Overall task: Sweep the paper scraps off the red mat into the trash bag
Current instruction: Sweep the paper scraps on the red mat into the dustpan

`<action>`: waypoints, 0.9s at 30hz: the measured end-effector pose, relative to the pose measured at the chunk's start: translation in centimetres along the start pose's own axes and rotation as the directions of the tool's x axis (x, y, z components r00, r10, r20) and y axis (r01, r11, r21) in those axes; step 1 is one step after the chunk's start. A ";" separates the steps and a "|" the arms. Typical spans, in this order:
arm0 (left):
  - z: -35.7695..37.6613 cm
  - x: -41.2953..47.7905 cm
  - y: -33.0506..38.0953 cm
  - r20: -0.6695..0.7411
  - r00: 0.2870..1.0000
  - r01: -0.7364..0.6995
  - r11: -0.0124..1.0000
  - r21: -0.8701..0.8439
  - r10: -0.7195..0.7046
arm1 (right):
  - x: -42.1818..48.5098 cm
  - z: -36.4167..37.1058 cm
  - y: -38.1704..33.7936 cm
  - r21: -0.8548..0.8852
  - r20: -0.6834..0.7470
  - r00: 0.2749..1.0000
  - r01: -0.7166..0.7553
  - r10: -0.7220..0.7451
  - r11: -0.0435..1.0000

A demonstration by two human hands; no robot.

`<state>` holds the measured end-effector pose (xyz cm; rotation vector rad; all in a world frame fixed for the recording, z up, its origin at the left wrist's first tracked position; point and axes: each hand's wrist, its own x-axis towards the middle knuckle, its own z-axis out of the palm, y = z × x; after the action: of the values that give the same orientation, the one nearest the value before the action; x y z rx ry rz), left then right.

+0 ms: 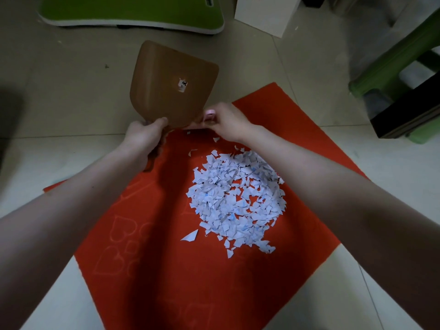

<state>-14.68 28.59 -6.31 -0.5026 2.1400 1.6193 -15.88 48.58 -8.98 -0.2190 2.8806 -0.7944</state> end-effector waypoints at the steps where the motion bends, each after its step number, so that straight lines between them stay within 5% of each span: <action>1: 0.1 -0.1 0.0 -0.001 1.000 0.001 1.000 0.003 -0.001 | -0.1 0.0 -0.1 -0.009 0.037 0.999 0.010 -0.009 1.000; 8: 0.9 -0.3 0.0 0.009 1.000 -0.009 1.000 0.006 0.009 | -5.4 -2.4 0.2 -0.034 0.295 0.949 0.123 -0.108 0.992; 14: 2.1 -0.7 0.1 0.014 1.000 -0.022 0.999 0.036 0.021 | -10.6 -5.4 0.8 -0.141 0.356 0.924 0.200 -0.139 0.970; 20: 2.7 -1.2 0.5 0.039 0.999 -0.040 0.997 0.060 0.037 | -13.0 -8.8 2.3 0.045 0.105 0.986 0.125 -0.129 0.991; 27: 3.9 -2.1 0.2 0.075 0.996 -0.057 0.993 0.105 0.049 | -11.8 -5.2 6.7 0.041 -0.289 0.931 -0.222 0.224 0.974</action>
<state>-12.58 32.47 -5.96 -0.3516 2.1889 1.5168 -5.90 58.98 -6.88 0.2466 3.0956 -0.8571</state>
